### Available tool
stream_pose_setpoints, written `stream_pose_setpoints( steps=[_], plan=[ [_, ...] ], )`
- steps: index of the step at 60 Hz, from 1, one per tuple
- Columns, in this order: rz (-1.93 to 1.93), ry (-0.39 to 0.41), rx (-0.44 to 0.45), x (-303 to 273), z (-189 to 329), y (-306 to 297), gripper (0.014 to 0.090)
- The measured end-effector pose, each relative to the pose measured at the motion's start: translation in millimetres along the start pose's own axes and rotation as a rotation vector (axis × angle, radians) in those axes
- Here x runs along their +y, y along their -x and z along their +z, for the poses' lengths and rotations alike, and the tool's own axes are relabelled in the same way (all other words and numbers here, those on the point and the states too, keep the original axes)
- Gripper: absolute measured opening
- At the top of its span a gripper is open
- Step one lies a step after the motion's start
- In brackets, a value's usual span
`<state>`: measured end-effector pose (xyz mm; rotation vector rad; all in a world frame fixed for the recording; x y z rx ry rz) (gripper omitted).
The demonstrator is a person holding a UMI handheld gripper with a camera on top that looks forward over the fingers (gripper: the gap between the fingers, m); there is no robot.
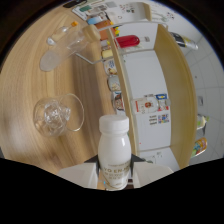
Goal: Make me a cup of Mount Fuji.
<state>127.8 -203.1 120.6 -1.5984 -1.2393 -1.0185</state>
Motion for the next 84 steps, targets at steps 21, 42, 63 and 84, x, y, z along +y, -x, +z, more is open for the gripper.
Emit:
stream_pose_setpoints(
  steps=[21, 42, 63, 84],
  plan=[
    [-0.516, 0.000, 0.072, -13, 13, -13, 0.0484],
    [-0.531, -0.035, 0.087, -20, 9, -20, 0.0486],
    [0.537, -0.279, 0.084, -47, -52, -97, 0.0487],
    [1.322, -0.150, -0.079, 7, 1, -10, 0.0488]
  ],
)
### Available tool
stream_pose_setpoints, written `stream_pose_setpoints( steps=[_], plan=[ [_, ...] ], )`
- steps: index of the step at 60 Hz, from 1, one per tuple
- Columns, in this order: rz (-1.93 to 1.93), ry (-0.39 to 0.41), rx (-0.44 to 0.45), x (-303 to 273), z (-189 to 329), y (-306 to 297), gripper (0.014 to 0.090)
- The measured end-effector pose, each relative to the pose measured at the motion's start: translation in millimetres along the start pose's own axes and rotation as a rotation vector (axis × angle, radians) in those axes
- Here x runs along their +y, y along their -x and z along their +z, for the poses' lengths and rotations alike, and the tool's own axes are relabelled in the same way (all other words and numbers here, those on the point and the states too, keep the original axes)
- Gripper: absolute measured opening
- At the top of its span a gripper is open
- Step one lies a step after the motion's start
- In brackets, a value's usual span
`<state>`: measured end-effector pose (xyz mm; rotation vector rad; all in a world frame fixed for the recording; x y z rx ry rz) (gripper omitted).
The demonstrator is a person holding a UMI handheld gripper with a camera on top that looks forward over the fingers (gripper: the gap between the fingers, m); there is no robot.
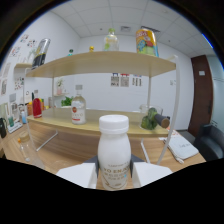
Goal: Make me a cup of Mount Fuji.
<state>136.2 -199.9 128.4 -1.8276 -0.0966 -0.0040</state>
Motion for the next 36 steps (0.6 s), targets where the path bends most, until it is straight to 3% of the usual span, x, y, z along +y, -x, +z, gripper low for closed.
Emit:
stream_pose_setpoints(
  steps=[14, 36],
  plan=[
    [0.077, 0.110, -0.030, 58, 20, 1, 0.0487],
    [0.061, 0.156, -0.005, 71, 9, 2, 0.0501]
  ],
)
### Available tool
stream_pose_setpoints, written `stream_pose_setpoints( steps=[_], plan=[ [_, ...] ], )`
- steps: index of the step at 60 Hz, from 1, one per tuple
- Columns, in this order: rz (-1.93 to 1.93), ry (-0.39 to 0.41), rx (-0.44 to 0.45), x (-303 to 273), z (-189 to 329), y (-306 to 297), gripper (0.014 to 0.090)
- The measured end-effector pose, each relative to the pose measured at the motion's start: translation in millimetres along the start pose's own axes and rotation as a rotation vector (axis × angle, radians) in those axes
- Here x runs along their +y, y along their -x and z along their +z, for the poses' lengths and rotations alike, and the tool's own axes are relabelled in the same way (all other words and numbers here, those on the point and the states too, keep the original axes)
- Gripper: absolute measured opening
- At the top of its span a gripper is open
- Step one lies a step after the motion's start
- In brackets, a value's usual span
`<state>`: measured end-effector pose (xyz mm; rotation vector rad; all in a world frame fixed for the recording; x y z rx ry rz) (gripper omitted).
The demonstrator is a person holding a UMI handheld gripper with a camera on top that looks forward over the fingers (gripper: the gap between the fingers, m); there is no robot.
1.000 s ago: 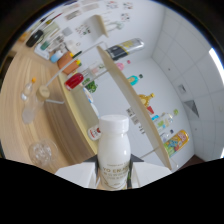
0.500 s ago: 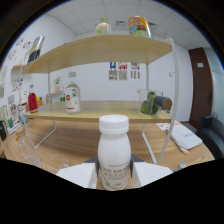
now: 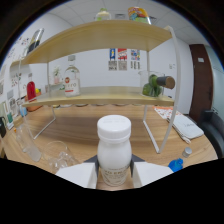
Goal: Make me a cup of Mount Fuji.
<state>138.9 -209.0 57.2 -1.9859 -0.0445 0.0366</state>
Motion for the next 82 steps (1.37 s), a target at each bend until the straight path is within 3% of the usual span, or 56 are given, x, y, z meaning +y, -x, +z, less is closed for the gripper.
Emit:
stream_pose_setpoints(
  steps=[7, 17, 38, 57, 82],
  plan=[
    [0.020, 0.039, 0.030, 5, -3, -2, 0.0515],
    [0.012, 0.083, 0.093, -5, -22, -5, 0.0860],
    [-0.035, 0.122, 0.175, -45, -101, 33, 0.0858],
    [-0.021, 0.152, 0.157, -51, -136, 88, 0.0856],
    [-0.020, 0.176, 0.124, -44, -151, 118, 0.0857]
  ],
)
